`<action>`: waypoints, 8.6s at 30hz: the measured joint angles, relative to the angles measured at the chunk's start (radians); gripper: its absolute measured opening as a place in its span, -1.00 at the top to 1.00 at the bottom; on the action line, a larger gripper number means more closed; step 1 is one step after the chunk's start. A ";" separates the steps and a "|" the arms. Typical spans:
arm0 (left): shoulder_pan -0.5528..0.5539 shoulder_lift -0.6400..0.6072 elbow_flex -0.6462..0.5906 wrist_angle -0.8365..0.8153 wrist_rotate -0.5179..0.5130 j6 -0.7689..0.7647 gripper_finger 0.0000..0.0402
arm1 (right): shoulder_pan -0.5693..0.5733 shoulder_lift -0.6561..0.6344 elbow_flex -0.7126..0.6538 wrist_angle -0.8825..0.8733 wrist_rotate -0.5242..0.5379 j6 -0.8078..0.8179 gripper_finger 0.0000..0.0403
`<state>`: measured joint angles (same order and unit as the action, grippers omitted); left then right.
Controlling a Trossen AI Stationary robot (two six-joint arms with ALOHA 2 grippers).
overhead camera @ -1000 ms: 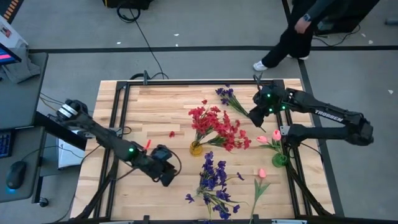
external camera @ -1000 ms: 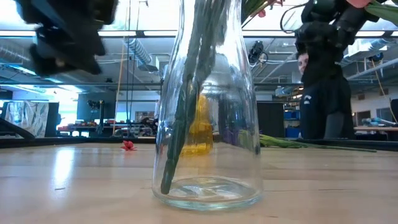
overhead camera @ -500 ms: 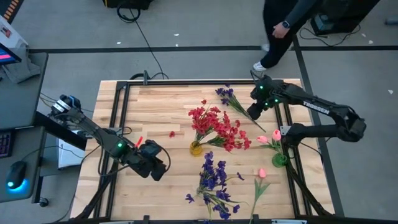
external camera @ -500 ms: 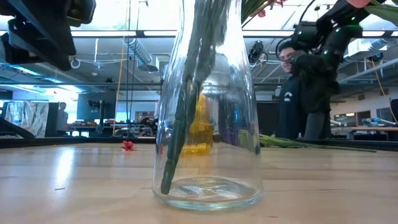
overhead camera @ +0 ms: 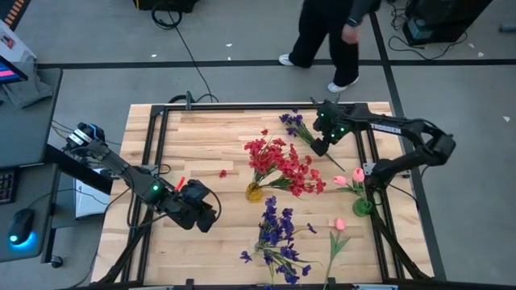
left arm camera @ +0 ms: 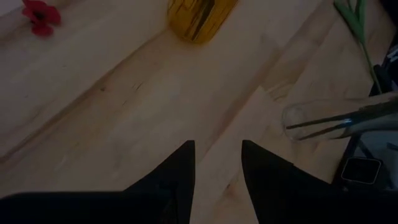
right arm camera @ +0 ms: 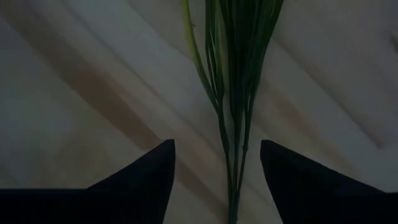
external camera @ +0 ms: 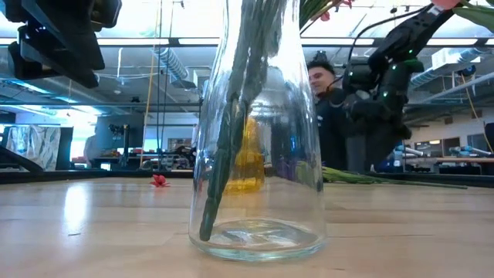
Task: Sort flowers into vase by color
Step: Put the purple flower into the transparent vase
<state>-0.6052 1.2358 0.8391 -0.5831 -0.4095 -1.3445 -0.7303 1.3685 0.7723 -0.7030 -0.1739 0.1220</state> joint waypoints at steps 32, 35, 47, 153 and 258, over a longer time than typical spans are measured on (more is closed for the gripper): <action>0.000 0.000 0.000 -0.042 -0.032 0.008 0.33 | -0.050 0.195 0.000 0.099 0.016 -0.039 0.10; 0.000 0.000 0.000 -0.043 -0.038 0.008 0.33 | -0.051 0.195 0.000 0.097 0.016 -0.038 0.32; 0.000 0.000 0.000 -0.046 -0.067 0.008 0.33 | -0.050 0.194 0.000 0.086 -0.028 -0.036 0.94; 0.003 0.016 0.000 0.547 -0.175 0.537 0.33 | 1.133 -0.026 0.587 0.865 -0.010 0.426 0.97; 0.141 0.011 0.097 1.096 -0.155 0.842 0.37 | 0.879 0.184 0.587 1.039 0.184 0.417 0.97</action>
<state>-0.4644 1.2465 0.9363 0.5125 -0.5646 -0.5028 0.1482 1.5528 1.3598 0.3355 0.0105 0.5388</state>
